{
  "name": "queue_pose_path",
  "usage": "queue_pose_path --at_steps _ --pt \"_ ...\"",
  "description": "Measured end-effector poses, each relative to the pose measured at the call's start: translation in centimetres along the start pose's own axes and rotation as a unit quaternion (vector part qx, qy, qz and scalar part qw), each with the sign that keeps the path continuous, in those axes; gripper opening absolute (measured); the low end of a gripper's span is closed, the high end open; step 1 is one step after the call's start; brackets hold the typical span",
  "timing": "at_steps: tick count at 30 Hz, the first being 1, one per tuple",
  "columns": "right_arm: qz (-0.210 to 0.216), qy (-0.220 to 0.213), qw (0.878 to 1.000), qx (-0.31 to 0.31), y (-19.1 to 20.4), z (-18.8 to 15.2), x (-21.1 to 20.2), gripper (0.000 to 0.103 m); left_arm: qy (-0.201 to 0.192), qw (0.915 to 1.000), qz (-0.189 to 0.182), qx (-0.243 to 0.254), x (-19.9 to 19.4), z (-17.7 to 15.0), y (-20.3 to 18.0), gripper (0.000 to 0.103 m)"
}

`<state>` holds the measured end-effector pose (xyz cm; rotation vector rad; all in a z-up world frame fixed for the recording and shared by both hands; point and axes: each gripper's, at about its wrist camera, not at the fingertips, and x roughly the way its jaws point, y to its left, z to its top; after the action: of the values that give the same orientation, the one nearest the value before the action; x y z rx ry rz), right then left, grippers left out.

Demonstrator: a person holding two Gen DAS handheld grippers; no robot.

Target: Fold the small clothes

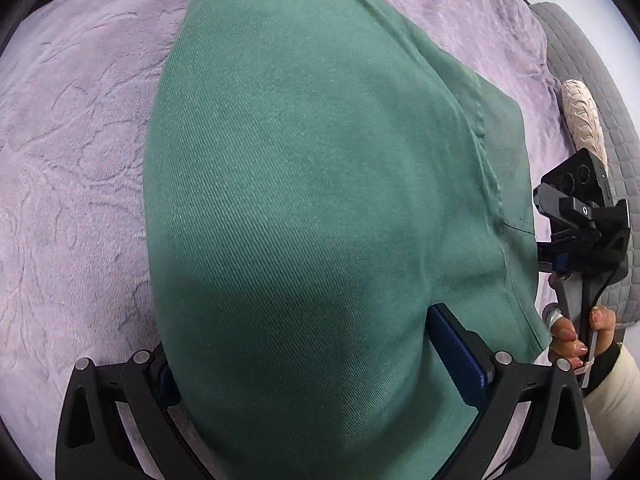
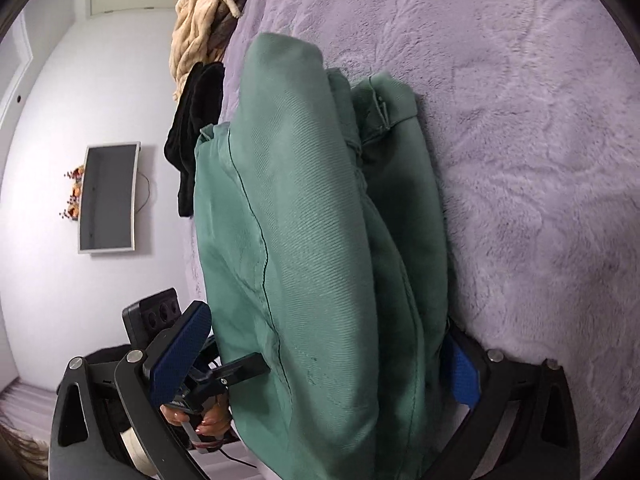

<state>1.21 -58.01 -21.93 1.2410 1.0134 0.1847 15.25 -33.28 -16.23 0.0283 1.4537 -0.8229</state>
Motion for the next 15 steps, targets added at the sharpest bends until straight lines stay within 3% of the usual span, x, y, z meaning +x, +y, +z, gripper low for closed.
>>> queue_pose_path --at_steps 2,3,6,9,15 --pt "-0.011 -0.008 1.000 0.021 -0.1 0.1 -0.2 0.077 -0.009 1.0000 0.001 0.003 -0.7 -0.4 0.1 0.089" --pt "-0.023 -0.006 0.999 0.028 -0.2 0.0 -0.1 0.039 -0.015 0.9999 0.000 0.003 -1.1 -0.6 0.1 0.080" --pt "0.005 -0.012 0.999 0.035 -0.2 -0.5 -0.5 0.028 -0.024 0.9996 -0.017 0.001 -2.4 -0.8 0.6 0.060" --pt "0.049 -0.023 0.998 0.029 1.2 -1.4 -1.0 0.025 -0.032 0.9988 -0.034 0.010 -4.1 -0.7 0.5 0.049" --pt "0.094 -0.035 0.995 0.012 5.0 -3.7 -2.1 0.026 -0.055 0.9967 -0.055 0.022 -8.1 -2.0 -0.2 0.047"
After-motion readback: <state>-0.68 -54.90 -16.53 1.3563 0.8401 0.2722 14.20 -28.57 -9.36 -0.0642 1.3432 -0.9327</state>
